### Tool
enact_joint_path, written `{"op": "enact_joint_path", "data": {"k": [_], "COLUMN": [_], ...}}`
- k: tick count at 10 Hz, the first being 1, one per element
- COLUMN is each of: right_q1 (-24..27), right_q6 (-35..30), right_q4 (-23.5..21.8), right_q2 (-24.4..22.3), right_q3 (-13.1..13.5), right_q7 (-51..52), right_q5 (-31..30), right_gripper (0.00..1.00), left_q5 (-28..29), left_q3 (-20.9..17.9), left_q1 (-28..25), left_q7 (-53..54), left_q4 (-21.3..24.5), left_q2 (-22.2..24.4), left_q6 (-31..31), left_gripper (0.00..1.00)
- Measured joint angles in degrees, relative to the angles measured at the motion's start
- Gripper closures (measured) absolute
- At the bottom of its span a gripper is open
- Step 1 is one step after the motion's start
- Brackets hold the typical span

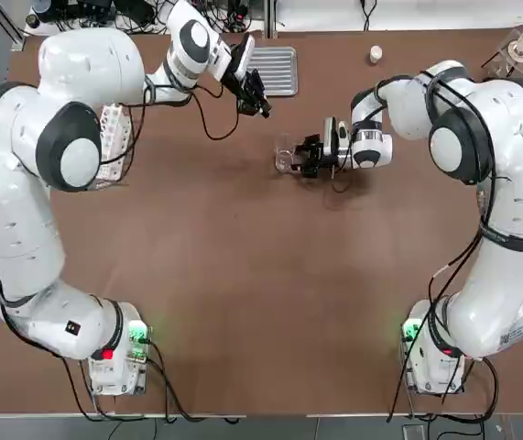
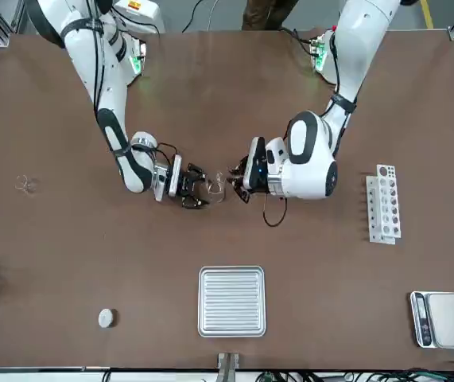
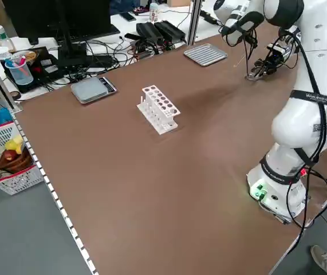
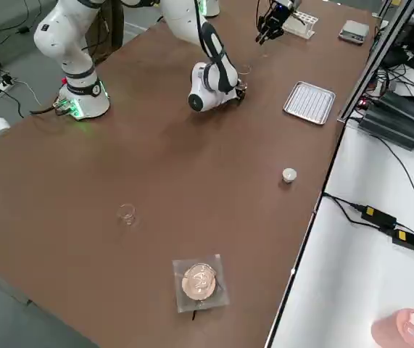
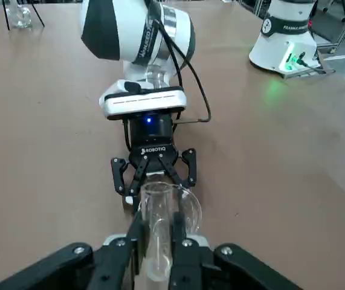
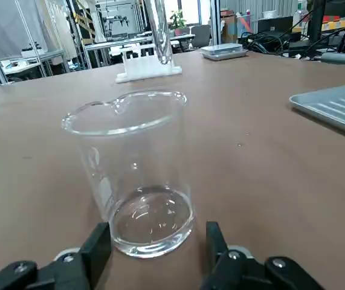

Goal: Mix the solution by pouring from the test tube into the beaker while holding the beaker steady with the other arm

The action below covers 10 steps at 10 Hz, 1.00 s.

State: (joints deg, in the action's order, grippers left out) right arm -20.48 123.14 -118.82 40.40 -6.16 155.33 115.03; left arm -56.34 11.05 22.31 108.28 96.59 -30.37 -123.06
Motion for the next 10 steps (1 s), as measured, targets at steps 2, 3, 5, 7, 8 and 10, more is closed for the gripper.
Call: {"op": "enact_joint_path", "data": {"k": [2,3,5,7,8,10], "right_q1": [0.00,0.00,0.01,0.03,0.04,0.05], "right_q6": [-0.01,-0.01,-0.01,-0.01,-0.02,-0.03], "right_q4": [0.16,0.16,0.16,0.16,0.16,0.16], "right_q2": [-0.17,-0.26,-0.38,-0.42,-0.43,-0.45], "right_q3": [0.00,0.00,0.01,0.03,0.03,0.04], "right_q7": [0.00,0.00,0.00,0.00,0.00,0.00], "right_q5": [0.62,0.65,0.68,0.69,0.70,0.71], "right_gripper": [0.28,0.28,0.28,0.28,0.28,0.28], "left_q5": [0.01,0.25,3.36,6.58,8.26,16.78], "left_q3": [-3.86,-4.53,-4.81,-5.99,-6.41,-6.95], "left_q1": [4.22,5.24,6.61,8.53,9.58,12.22], "left_q7": [-3.09,-5.20,-10.86,-15.62,-17.69,-25.98], "left_q4": [0.00,-0.03,-0.39,-0.74,-0.87,-2.89], "left_q2": [0.03,0.10,0.25,0.25,0.24,-0.13], "left_q6": [-0.63,-1.48,-3.25,-3.64,-3.72,-3.96], "left_gripper": [0.78,0.78,0.78,0.78,0.78,0.78]}}
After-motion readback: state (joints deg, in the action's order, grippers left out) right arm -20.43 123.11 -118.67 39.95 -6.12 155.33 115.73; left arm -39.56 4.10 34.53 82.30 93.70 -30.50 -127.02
